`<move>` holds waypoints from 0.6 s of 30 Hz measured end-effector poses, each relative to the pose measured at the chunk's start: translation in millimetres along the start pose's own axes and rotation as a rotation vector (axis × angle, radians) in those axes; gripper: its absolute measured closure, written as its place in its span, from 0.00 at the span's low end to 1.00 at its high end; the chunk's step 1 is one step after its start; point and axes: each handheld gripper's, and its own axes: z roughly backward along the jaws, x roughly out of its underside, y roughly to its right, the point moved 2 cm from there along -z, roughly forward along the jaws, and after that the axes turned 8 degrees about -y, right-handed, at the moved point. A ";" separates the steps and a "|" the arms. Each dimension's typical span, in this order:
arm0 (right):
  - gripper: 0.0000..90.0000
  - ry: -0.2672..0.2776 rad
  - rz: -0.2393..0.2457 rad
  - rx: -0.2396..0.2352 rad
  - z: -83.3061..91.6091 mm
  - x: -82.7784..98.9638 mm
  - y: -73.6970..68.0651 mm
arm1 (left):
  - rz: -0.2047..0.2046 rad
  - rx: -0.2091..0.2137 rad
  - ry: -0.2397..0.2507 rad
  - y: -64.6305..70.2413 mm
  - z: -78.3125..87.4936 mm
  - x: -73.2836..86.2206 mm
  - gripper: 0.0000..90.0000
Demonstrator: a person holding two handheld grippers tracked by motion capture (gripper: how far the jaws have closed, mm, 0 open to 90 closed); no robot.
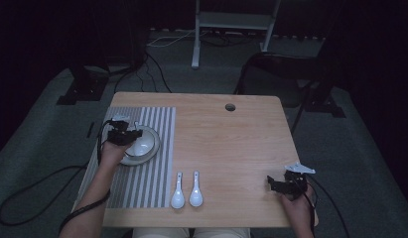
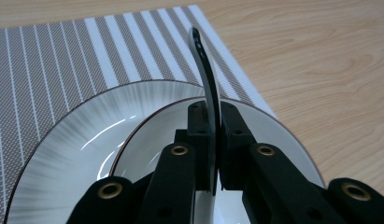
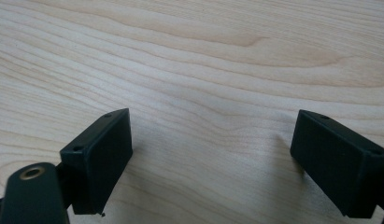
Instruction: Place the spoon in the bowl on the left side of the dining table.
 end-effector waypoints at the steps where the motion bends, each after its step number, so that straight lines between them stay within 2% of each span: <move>1: 0.14 0.000 0.000 0.000 0.0 0.0 0.0 | 0.002 -0.008 -0.006 0.3 -1.9 1.0 0.94; 7: 0.13 0.000 0.000 0.000 0.0 0.0 0.0 | 0.035 -0.020 -0.051 -1.1 -9.0 2.3 0.94; 10: 0.14 0.000 0.000 0.000 0.0 0.0 0.0 | 0.042 -0.036 -0.057 -0.3 -10.9 0.8 0.93; 12: 0.14 0.000 0.000 0.000 0.0 0.0 0.0 | 0.041 -0.037 -0.063 0.5 -11.9 -0.1 0.88; 18: 0.14 0.000 0.000 0.000 0.0 0.0 0.0 | 0.046 -0.040 -0.063 1.7 -12.6 -0.4 0.85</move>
